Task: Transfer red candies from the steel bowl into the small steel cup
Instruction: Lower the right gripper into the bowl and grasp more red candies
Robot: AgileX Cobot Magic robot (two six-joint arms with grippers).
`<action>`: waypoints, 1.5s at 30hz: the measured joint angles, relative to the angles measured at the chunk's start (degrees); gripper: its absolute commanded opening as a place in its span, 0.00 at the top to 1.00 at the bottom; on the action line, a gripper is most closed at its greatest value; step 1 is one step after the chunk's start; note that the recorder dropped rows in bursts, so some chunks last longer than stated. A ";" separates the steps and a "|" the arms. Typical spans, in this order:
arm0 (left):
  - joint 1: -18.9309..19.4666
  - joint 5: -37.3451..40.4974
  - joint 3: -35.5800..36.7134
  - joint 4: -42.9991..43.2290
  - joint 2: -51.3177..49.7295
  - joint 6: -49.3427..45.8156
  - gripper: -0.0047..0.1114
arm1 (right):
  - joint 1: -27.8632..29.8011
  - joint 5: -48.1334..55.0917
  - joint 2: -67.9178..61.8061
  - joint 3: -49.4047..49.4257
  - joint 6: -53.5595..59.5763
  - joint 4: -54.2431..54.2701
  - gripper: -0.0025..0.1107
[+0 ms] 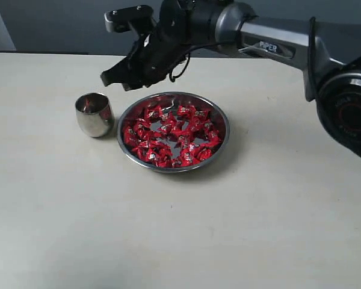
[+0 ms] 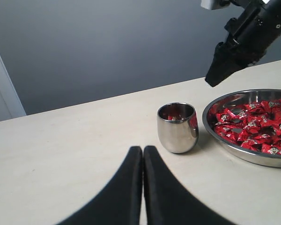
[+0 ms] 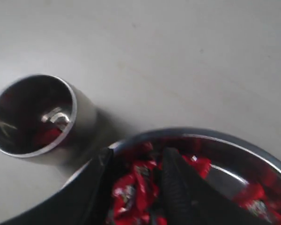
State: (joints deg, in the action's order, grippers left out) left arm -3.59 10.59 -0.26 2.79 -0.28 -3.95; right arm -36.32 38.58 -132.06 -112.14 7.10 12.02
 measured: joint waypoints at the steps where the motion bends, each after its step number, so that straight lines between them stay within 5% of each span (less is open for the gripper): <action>1: 0.00 0.00 0.00 0.00 0.00 0.00 0.94 | 0.49 1.76 0.00 0.00 -0.86 -1.71 0.67; 24: 0.00 0.00 0.00 0.00 0.00 0.00 0.94 | 1.68 8.46 -6.53 0.00 -6.48 -14.81 0.67; 45: 0.00 0.00 0.00 0.00 0.00 0.00 0.94 | 1.68 7.87 -6.53 0.00 -7.10 -15.64 0.75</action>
State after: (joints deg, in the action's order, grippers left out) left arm -3.59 10.59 -0.26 2.79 -0.28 -3.95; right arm -34.64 46.46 -138.59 -112.14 0.00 -3.62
